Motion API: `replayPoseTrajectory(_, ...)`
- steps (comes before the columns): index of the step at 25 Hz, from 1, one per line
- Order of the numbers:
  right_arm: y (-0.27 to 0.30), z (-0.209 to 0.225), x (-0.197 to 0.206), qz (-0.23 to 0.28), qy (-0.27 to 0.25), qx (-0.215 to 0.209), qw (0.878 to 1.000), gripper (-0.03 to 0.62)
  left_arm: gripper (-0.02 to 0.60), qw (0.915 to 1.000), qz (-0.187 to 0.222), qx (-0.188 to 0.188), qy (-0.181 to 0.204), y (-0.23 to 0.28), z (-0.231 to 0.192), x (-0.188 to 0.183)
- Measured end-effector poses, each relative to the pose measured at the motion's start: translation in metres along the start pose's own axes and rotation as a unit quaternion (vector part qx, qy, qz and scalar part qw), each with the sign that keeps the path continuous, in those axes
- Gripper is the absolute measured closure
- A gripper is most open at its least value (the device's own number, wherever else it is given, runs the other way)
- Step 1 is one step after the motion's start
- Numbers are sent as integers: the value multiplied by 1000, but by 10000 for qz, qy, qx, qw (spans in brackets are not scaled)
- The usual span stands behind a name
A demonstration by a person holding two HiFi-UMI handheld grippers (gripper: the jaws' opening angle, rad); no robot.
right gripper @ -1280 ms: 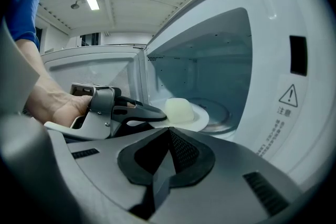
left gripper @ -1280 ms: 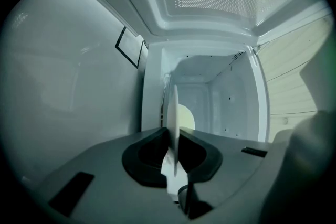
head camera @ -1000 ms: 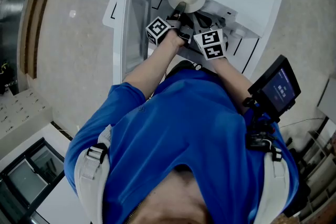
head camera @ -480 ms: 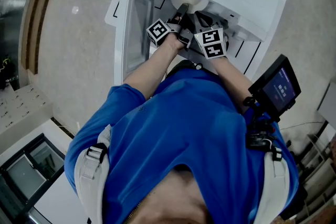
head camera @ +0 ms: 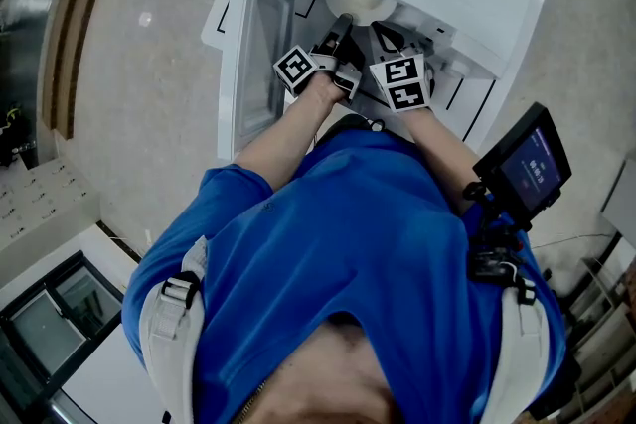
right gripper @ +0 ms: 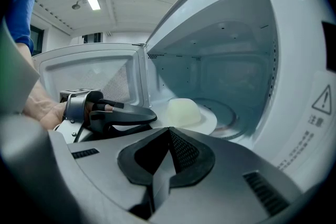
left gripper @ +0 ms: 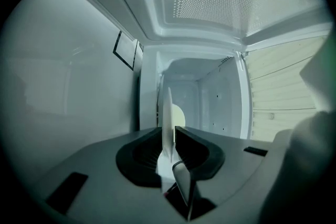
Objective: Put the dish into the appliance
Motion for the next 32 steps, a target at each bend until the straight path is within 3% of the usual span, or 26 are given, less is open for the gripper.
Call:
replayPoseTrajectory(9,0,-6,2,8,-92,-51,9999,592,520,9994,118,-299,104,-7,-11,-7)
replayPoseTrajectory(13,0,-8,3,16,-126,-72,9999,592,557,9991,132,-404,92,-4,-15,-10)
replayPoseTrajectory(32,1,-17,3,85,-320,-171,9993,591,561,9963,280,-789,201,19,-29,-24)
Point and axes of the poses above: the fingertips, and each gripper's own axes: y forward along the fingers, z to its right, x out of its underside, the point moved 1 cm from there along -y, backward along the fingers, and after that the axes turned 2 degrees about -y, right-handed, at the moved point
